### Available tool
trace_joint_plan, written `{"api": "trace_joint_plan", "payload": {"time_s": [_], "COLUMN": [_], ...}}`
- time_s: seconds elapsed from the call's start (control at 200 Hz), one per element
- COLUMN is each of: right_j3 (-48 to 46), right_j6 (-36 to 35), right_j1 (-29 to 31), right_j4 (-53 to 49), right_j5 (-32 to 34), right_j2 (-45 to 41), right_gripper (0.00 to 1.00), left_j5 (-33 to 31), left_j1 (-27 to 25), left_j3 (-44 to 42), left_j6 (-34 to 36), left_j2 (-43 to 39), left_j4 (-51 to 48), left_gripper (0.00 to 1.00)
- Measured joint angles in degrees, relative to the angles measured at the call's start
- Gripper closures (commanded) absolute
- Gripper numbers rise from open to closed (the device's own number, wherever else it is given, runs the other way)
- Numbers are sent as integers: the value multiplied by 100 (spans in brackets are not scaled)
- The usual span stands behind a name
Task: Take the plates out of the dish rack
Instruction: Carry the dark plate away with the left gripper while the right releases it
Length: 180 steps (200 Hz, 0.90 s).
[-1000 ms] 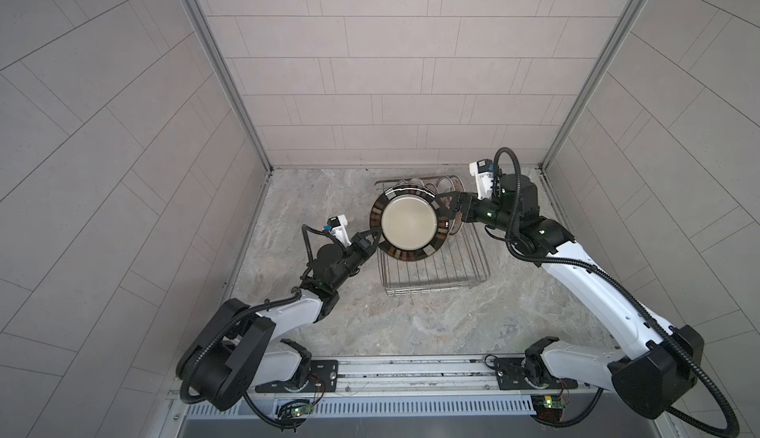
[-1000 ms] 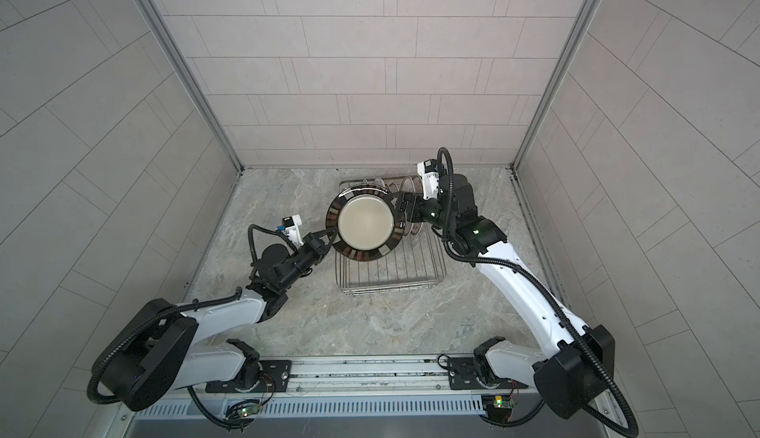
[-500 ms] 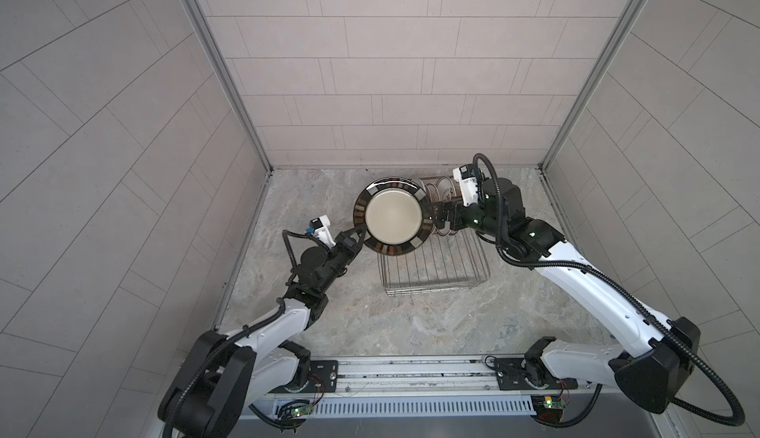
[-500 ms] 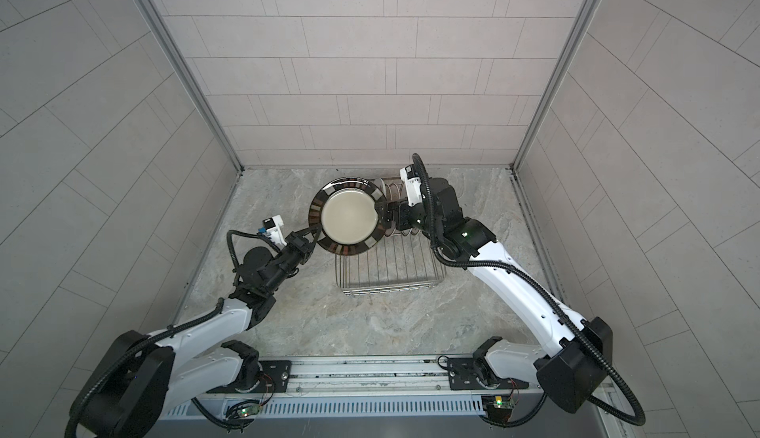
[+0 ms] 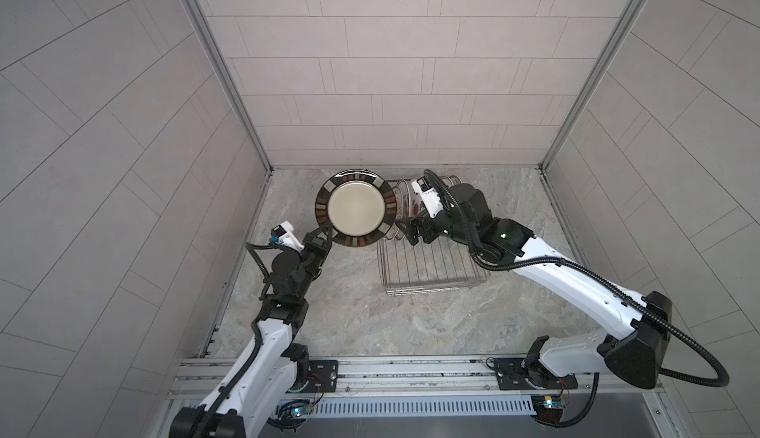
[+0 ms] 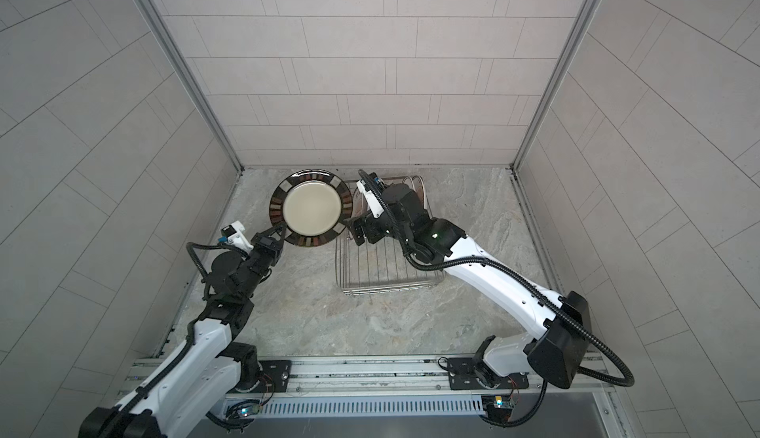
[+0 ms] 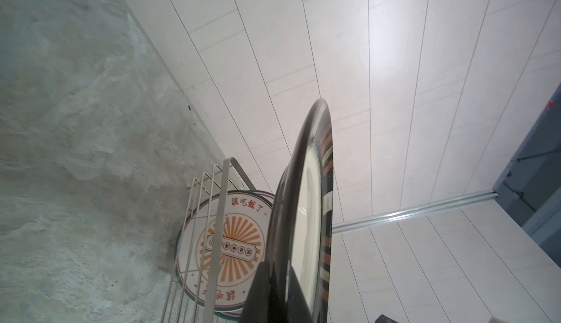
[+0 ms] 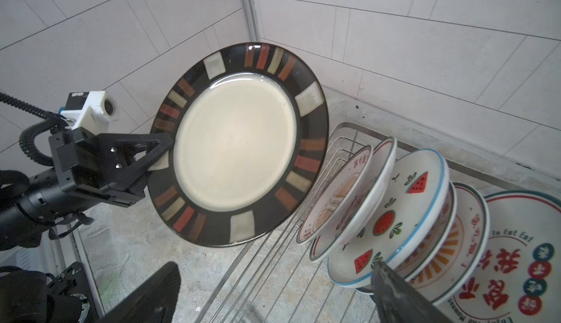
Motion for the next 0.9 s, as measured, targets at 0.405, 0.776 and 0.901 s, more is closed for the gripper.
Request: {"api": "trace_joint_plan", "payload": {"time_s": [0.405,0.776,0.901], "right_j3": [992,1810,1917], "right_j6": [-413,-533,-533], "right_j1": [671,907,918], "right_j4": [-205,-479,-479], "right_j5": [94,-70,-140], "right_j2": [1327,2455,2732], "right_gripper": [0,2,2], "left_j5": [-83,-350,-481], "left_j1": [1110,1290,1325], "left_j3": [-317,-363,-404], "left_j6": [-205,-76,-55], "left_j2": [-81,704,1244], "left_j4": [-697,-789,-662], "left_gripper": [100,100,100]}}
